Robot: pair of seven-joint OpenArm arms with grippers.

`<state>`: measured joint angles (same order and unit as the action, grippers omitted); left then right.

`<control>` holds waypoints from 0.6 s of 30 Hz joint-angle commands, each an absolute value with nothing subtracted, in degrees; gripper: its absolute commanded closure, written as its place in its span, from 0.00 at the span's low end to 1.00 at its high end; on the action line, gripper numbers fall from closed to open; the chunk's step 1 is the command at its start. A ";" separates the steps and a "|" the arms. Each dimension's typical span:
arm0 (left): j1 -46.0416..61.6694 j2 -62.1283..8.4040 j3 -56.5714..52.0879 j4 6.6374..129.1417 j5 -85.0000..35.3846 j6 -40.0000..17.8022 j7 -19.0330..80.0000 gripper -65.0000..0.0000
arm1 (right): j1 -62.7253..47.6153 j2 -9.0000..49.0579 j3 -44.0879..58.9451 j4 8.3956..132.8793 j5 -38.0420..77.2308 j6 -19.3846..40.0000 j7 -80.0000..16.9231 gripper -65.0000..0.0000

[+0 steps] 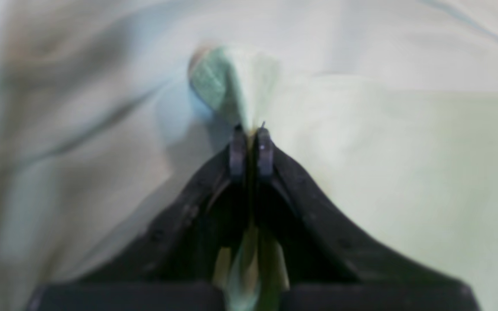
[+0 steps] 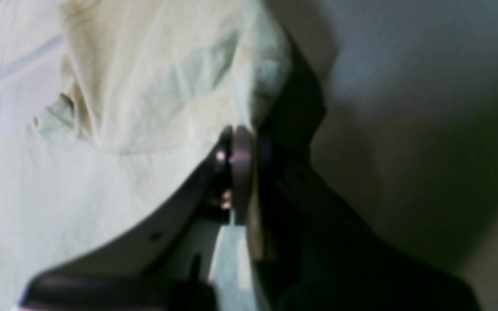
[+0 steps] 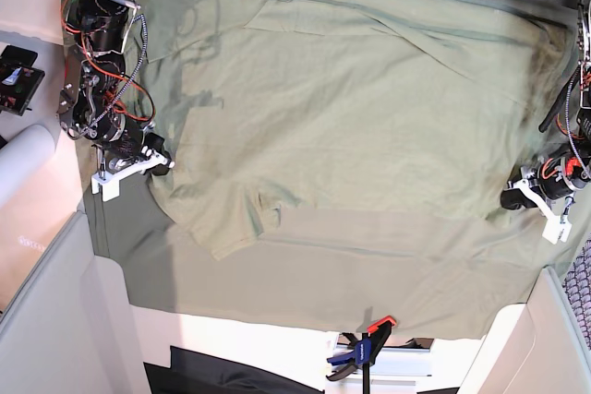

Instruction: Fold the T-shirt properly

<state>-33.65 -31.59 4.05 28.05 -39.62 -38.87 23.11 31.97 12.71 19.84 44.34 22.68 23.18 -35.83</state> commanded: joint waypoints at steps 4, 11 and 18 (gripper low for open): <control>-35.09 -34.17 3.86 29.87 -46.81 -40.00 25.76 1.00 | 33.36 14.59 19.86 47.33 25.43 25.02 -37.85 1.00; -28.32 -38.98 3.86 42.72 -53.49 -40.00 33.06 1.00 | 27.49 18.50 19.86 60.01 33.91 26.48 -46.15 1.00; -18.74 -44.36 3.84 55.92 -58.52 -40.00 38.17 1.00 | 18.98 20.29 20.47 68.31 37.10 26.46 -48.69 1.00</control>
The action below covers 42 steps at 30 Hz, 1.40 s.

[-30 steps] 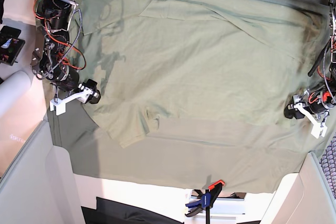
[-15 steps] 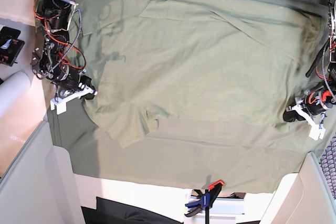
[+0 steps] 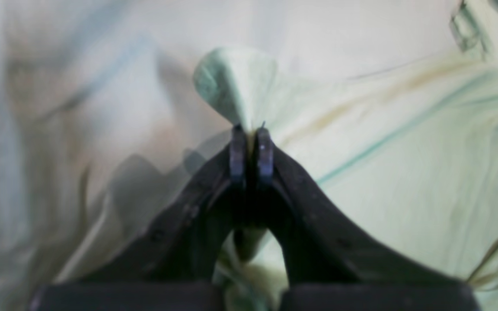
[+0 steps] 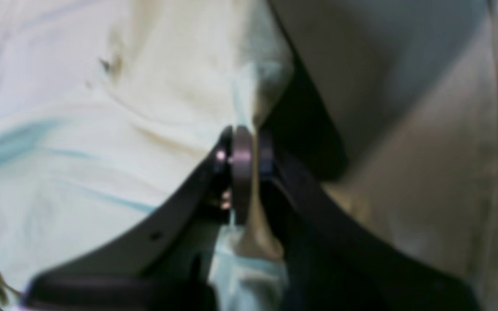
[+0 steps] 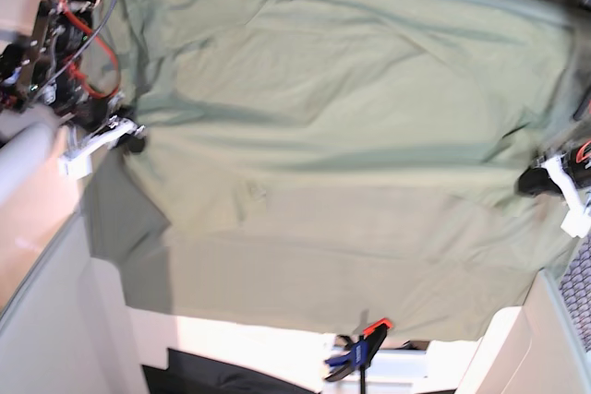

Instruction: Fold the T-shirt properly

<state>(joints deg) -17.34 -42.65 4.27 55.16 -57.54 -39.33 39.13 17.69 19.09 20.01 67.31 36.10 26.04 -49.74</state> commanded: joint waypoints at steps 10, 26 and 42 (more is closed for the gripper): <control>-11.29 -47.81 3.84 62.30 -59.31 -40.00 39.46 1.00 | 8.21 20.25 22.98 76.23 36.62 26.44 -48.21 1.00; -10.92 -46.98 3.84 62.78 -58.87 -40.00 38.85 1.00 | 12.34 19.79 29.91 80.29 32.99 26.37 -43.05 0.41; -10.94 -47.00 3.84 62.96 -58.87 -40.00 39.48 1.00 | 28.91 12.14 19.94 55.72 16.19 26.11 -29.98 0.41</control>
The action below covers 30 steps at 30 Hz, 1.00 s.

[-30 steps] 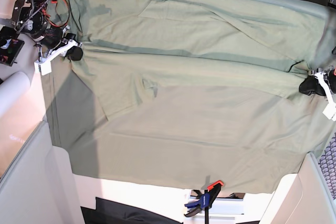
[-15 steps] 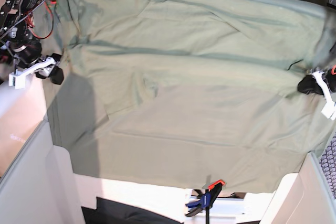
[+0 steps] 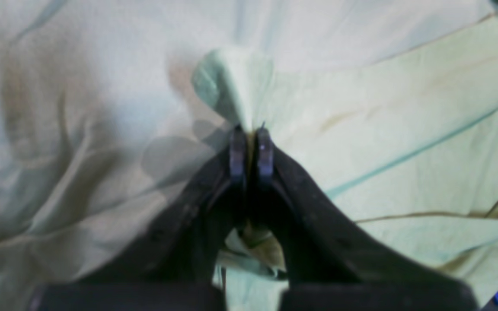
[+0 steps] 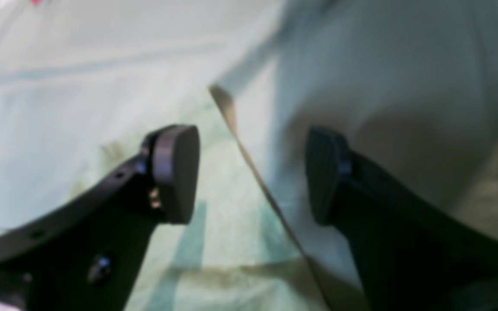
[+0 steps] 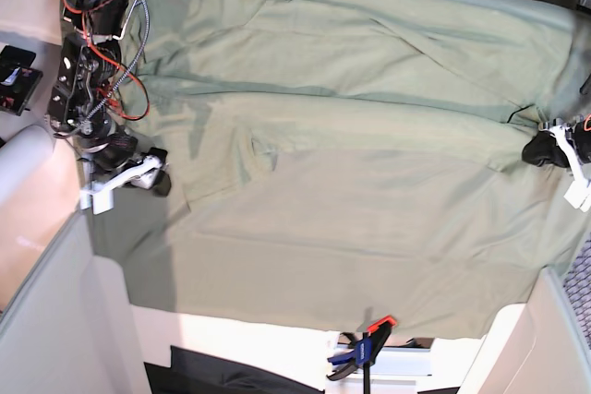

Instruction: Fold the T-shirt properly

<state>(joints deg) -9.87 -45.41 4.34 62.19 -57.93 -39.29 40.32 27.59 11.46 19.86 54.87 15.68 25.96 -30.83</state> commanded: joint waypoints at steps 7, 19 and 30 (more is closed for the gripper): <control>-10.92 -46.98 3.84 62.96 -59.00 -40.00 39.22 1.00 | 28.71 11.25 18.55 50.33 16.32 26.17 -29.39 0.41; -10.92 -46.98 3.84 62.96 -58.94 -40.00 39.22 1.00 | 28.71 9.54 9.93 53.54 18.41 26.17 -33.19 0.41; -10.90 -48.42 3.84 64.66 -59.35 -40.00 38.61 1.00 | 28.47 9.32 10.17 56.73 20.88 26.22 -38.46 1.00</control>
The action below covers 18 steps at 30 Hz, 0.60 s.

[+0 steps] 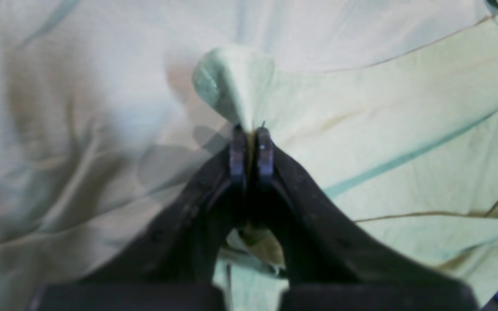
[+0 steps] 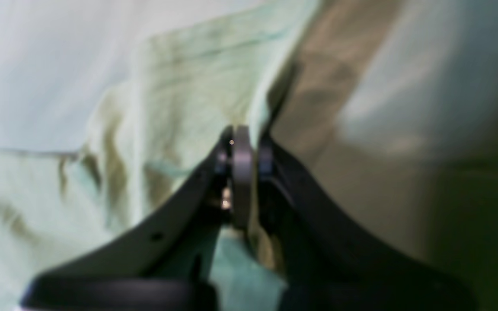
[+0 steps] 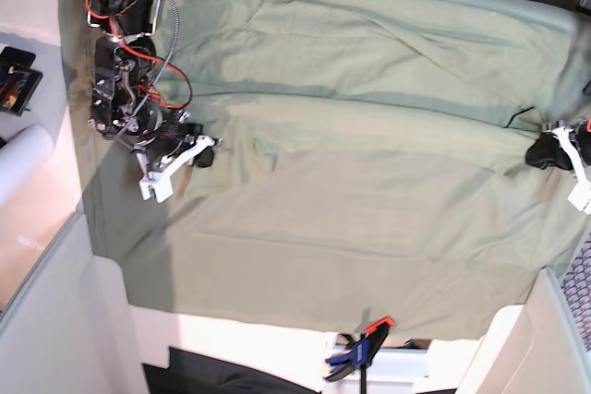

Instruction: Fold the T-shirt properly

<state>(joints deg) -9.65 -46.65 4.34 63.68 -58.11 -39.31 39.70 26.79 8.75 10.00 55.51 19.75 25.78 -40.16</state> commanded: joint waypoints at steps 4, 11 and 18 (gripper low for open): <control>-8.29 -51.51 3.84 69.97 -62.37 -40.00 41.63 1.00 | 23.68 10.85 10.17 69.34 27.11 26.26 -45.47 1.00; -3.68 -56.51 3.77 76.29 -66.04 -40.00 45.30 1.00 | 12.40 16.10 10.24 87.81 31.46 26.33 -51.11 1.00; -0.64 -58.46 3.77 76.27 -66.96 -40.00 46.96 1.00 | 2.13 18.44 14.17 96.05 33.50 26.33 -51.68 1.00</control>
